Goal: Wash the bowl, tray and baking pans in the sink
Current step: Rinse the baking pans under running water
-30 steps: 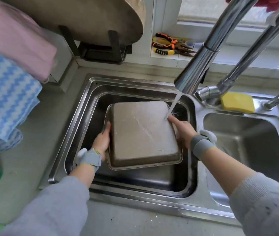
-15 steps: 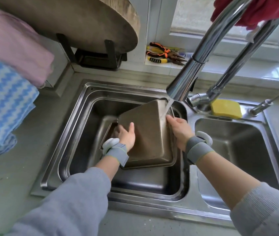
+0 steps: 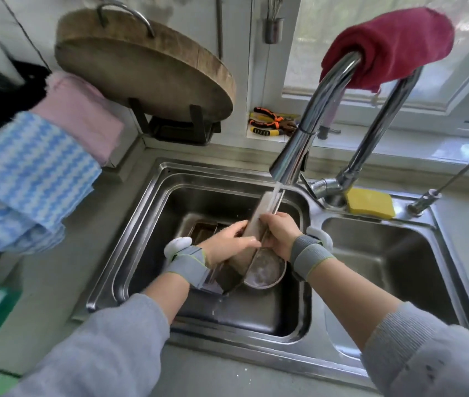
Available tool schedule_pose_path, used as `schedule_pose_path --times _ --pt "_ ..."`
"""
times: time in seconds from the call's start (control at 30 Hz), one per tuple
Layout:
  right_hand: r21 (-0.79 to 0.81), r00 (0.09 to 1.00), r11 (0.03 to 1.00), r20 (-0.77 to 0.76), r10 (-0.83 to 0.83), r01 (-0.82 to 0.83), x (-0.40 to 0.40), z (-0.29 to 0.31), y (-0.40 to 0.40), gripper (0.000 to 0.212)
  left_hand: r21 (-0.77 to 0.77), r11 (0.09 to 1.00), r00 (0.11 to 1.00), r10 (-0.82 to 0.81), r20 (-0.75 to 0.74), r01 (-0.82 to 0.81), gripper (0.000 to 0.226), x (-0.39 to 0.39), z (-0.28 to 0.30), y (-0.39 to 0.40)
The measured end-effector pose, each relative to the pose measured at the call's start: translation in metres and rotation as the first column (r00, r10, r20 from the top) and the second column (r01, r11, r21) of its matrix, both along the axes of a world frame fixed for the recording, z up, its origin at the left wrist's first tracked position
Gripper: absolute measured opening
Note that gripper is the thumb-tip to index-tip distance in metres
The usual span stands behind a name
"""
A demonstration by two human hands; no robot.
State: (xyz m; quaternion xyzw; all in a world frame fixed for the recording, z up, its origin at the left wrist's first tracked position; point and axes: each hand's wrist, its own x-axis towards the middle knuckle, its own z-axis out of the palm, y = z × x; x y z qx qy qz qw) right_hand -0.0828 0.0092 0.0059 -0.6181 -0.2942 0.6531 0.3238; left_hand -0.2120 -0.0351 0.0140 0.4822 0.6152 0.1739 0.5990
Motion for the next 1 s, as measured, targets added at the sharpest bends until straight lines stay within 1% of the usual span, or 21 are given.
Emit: schedule_pose_path --times 0.03,0.07,0.1,0.13,0.17,0.2,0.27,0.33,0.37,0.47,0.5,0.53,0.57,0.6,0.63,0.67,0.73,0.8,0.9,0.97,1.0 --pt "-0.007 0.999 1.0 -0.03 0.018 -0.019 -0.002 0.005 0.0 0.012 -0.003 0.999 0.997 -0.045 -0.057 0.044 0.112 -0.002 0.005 -0.003" --pt "-0.01 0.997 0.998 -0.052 0.054 -0.054 -0.003 0.01 -0.001 0.013 0.001 0.996 0.982 -0.087 -0.168 0.088 0.115 0.0 0.011 -0.01" --pt "-0.006 0.993 0.996 -0.075 0.087 -0.087 -0.006 0.012 -0.003 0.012 0.028 0.993 0.95 -0.099 -0.297 0.113 0.11 0.005 0.013 -0.016" --pt "0.004 0.987 0.992 -0.095 0.128 -0.128 -0.009 0.015 -0.005 0.011 0.072 0.993 0.909 -0.06 -0.413 0.099 0.098 0.012 0.014 -0.021" --pt "0.017 0.979 0.986 -0.115 0.166 -0.165 -0.013 0.016 -0.006 0.01 0.122 0.991 0.871 0.004 -0.491 0.064 0.085 0.018 0.009 -0.023" --pt "0.036 0.962 0.973 -0.146 0.233 -0.23 -0.014 0.021 -0.011 0.01 0.183 0.983 0.822 0.11 -0.558 -0.007 0.075 0.026 0.009 -0.031" --pt "0.06 0.919 0.941 -0.202 0.339 -0.333 -0.018 0.029 -0.018 0.011 0.293 0.947 0.727 0.292 -0.622 -0.129 0.058 0.026 0.006 -0.037" --pt "0.081 0.879 0.9 -0.195 0.435 -0.428 -0.015 0.032 -0.025 0.011 0.343 0.902 0.684 0.425 -0.593 -0.263 0.045 0.014 0.006 -0.042" --pt "0.087 0.878 0.89 -0.144 0.456 -0.448 -0.012 0.028 -0.026 0.011 0.331 0.891 0.686 0.452 -0.571 -0.312 0.042 0.004 0.006 -0.043" --pt "0.094 0.9 0.898 0.113 0.42 -0.431 0.006 0.008 -0.029 0.012 0.255 0.866 0.696 0.499 -0.517 -0.43 0.037 -0.021 0.005 -0.049" --pt "0.09 0.879 0.89 0.231 0.418 -0.447 0.015 0.0 -0.029 0.011 0.234 0.852 0.705 0.519 -0.483 -0.468 0.037 -0.027 0.004 -0.05" --pt "0.069 0.829 0.873 0.358 0.43 -0.482 0.026 -0.01 -0.031 0.012 0.207 0.832 0.71 0.549 -0.441 -0.514 0.039 -0.031 0.001 -0.052" --pt "0.039 0.771 0.86 0.466 0.435 -0.508 0.035 -0.02 -0.032 0.02 0.183 0.81 0.71 0.579 -0.4 -0.558 0.04 -0.036 -0.002 -0.054" --pt "-0.001 0.726 0.864 0.541 0.424 -0.504 0.043 -0.028 -0.033 0.033 0.151 0.785 0.707 0.61 -0.358 -0.6 0.04 -0.039 -0.004 -0.056" --pt "-0.04 0.706 0.88 0.58 0.406 -0.474 0.049 -0.036 -0.035 0.046 0.116 0.755 0.698 0.644 -0.314 -0.645 0.04 -0.043 -0.008 -0.058" --pt "-0.071 0.694 0.894 0.604 0.392 -0.443 0.055 -0.039 -0.035 0.056 0.086 0.718 0.677 0.685 -0.269 -0.691 0.04 -0.043 -0.009 -0.061" --pt "-0.103 0.701 0.92 0.617 0.357 -0.377 0.057 -0.047 -0.033 0.061 0.027 0.681 0.661 0.719 -0.213 -0.732 0.038 -0.047 -0.016 -0.065" --pt "-0.079 0.731 0.938 0.605 0.315 -0.338 0.057 -0.051 -0.031 0.053 -0.021 0.671 0.663 0.727 -0.179 -0.741 0.042 -0.045 -0.016 -0.069" --pt "0.052 0.782 0.962 0.595 0.186 -0.268 0.058 -0.05 -0.028 0.031 -0.13 0.668 0.681 0.725 -0.108 -0.732 0.058 -0.046 -0.033 -0.069" --pt "0.103 0.772 0.965 0.624 0.125 -0.24 0.062 -0.047 -0.029 0.026 -0.171 0.686 0.705 0.702 -0.103 -0.708 0.075 -0.048 -0.046 -0.065" --pt "0.121 0.766 0.967 0.635 0.099 -0.226 0.064 -0.044 -0.03 0.025 -0.181 0.7 0.721 0.686 -0.1 -0.691 0.079 -0.049 -0.054 -0.063"
